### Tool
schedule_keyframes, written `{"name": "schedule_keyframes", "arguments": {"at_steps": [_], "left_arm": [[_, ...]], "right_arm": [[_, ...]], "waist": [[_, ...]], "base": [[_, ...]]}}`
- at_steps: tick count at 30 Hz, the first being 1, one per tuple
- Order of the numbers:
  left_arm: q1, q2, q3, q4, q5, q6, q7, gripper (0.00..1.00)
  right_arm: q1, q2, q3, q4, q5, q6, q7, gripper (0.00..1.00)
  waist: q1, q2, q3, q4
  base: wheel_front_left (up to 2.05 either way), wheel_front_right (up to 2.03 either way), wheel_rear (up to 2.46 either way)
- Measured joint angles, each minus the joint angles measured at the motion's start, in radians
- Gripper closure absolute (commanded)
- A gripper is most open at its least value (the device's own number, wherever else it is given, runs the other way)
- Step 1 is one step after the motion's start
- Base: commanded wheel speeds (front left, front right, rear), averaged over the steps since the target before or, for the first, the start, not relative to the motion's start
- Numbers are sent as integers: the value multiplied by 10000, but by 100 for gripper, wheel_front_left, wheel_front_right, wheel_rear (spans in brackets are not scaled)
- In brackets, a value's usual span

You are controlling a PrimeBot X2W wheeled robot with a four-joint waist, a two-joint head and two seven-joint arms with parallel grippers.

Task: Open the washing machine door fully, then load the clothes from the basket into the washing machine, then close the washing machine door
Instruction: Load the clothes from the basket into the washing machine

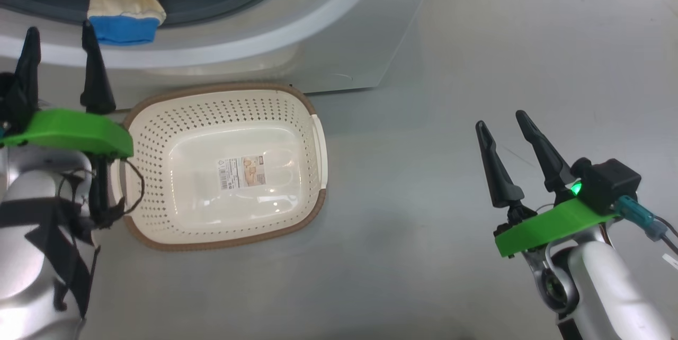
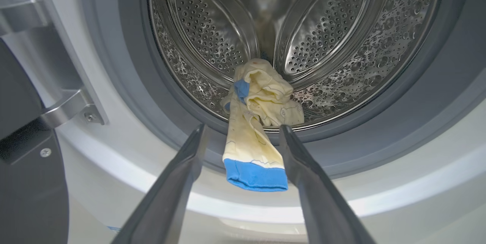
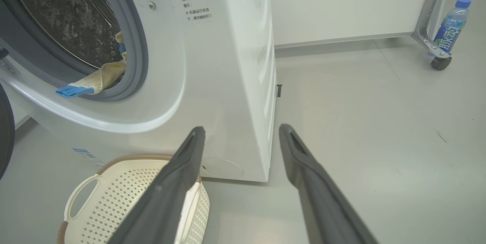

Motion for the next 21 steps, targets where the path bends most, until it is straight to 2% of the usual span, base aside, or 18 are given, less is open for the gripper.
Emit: {"name": "schedule_keyframes", "arguments": {"at_steps": [10,21], "left_arm": [[-2336,180,-568,1593,247,-351,1114,0],[-3959,159,-1053,3565,439,-610,1864,0]], "right_arm": [[-183,31,73,21,15,0,0,0],[-373,148,153,29,84,0,0,0]], "waist": [[0,0,310,-307],[0,0,631,-585]], "base": [[0,0,0],[0,0,0]]}}
